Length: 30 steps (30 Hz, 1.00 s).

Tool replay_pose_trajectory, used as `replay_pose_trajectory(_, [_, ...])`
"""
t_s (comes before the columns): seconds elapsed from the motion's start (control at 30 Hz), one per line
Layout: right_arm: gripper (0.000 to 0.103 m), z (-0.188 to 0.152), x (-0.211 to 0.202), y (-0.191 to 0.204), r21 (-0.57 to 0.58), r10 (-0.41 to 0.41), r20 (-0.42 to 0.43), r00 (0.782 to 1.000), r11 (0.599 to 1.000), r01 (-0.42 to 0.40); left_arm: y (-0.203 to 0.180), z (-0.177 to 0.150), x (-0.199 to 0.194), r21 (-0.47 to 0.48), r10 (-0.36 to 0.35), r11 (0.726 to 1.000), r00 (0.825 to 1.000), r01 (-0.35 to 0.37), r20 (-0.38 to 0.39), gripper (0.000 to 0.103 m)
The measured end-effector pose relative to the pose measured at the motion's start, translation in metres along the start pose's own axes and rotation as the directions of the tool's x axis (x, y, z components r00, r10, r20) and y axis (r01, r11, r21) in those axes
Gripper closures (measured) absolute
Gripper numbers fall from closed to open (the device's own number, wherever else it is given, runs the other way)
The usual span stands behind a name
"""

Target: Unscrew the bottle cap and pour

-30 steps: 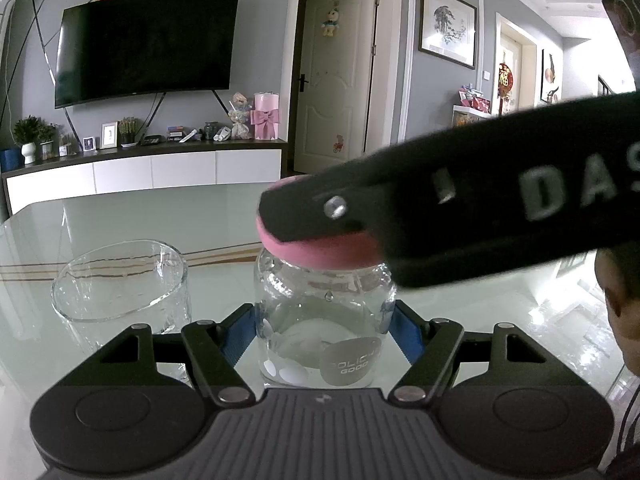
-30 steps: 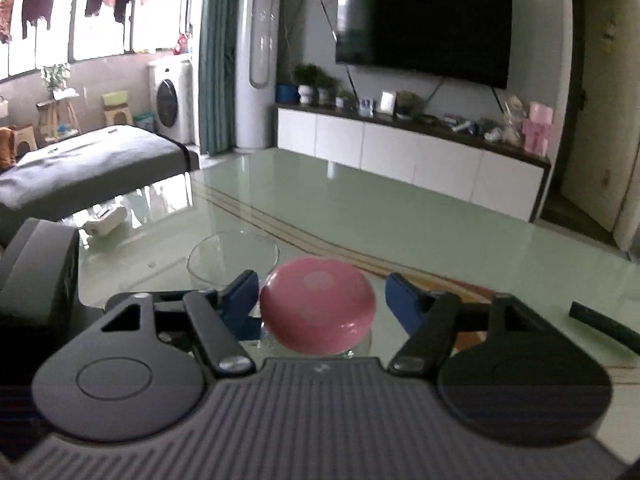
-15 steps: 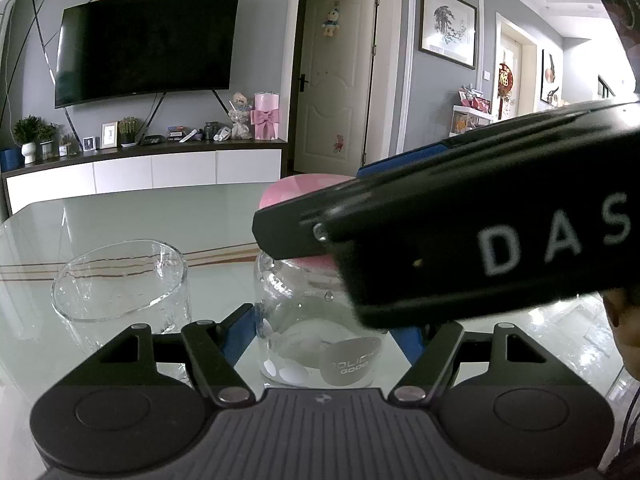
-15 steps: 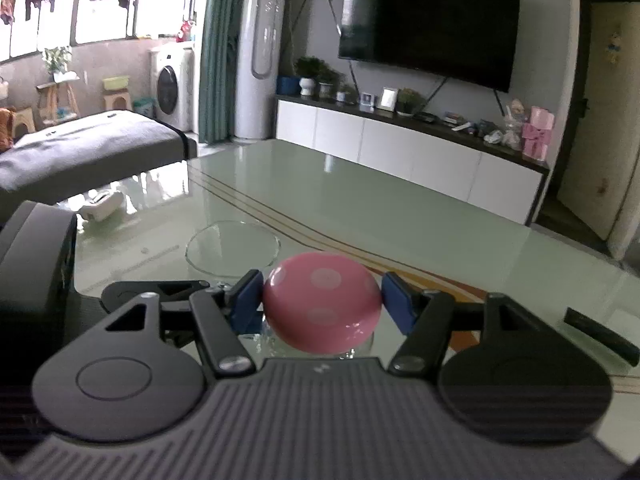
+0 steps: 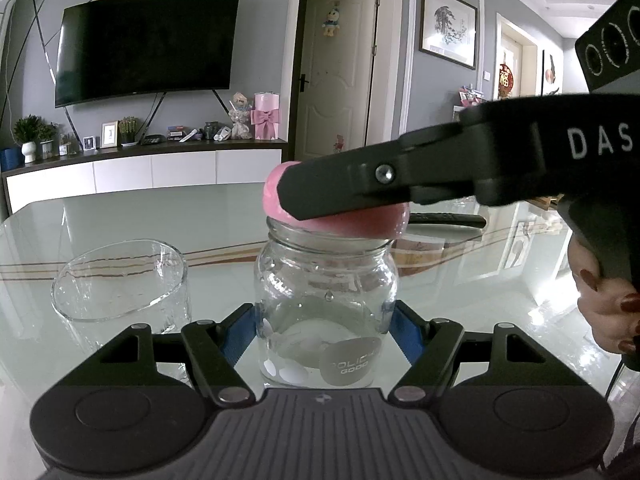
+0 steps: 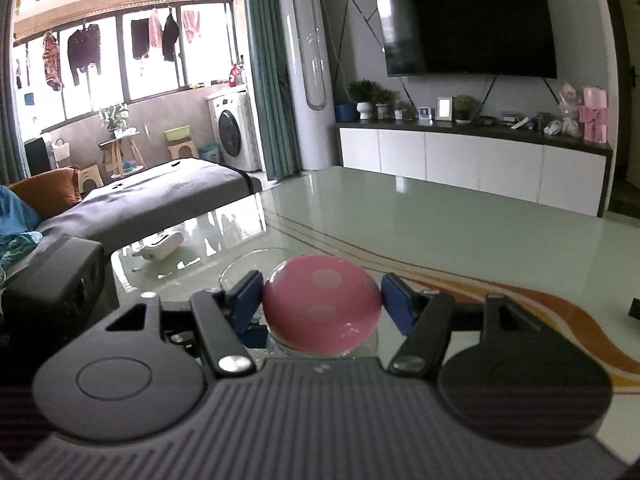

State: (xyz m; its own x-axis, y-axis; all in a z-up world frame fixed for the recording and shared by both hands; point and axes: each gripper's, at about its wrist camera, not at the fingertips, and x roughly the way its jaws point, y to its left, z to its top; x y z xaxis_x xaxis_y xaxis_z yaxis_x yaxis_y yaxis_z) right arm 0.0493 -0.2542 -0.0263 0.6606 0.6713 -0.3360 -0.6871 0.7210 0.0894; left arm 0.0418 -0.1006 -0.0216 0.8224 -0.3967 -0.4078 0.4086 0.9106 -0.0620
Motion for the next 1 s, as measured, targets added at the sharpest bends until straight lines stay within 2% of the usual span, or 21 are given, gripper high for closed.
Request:
replay_pose_trajectory(0.67, [0.038, 0.01, 0.001, 0.013, -0.08, -0.044, -0.007, 0.999, 0.996, 0.044, 0.005, 0.0, -0.001, -0.008, -0.004, 1.0, 1.0, 0.004, -0.001, 0.027])
replay_pose_trajectory(0.8, [0.038, 0.013, 0.002, 0.015, -0.095, -0.076, -0.019, 0.997, 0.993, 0.074, 0.007, 0.001, -0.004, -0.012, 0.001, 1.0, 1.0, -0.001, 0.021, 0.01])
replay_pose_trajectory(0.87, [0.038, 0.014, 0.002, 0.017, -0.101, -0.093, -0.023, 0.995, 0.991, 0.09, 0.006, 0.0, -0.006, -0.004, 0.003, 1.0, 1.0, -0.003, 0.031, 0.005])
replay_pose_trajectory(1.0, [0.038, 0.016, 0.002, 0.023, -0.131, -0.131, -0.033, 0.991, 0.983, 0.126, 0.002, -0.001, -0.007, 0.023, 0.01, 1.0, 1.0, -0.01, 0.023, 0.005])
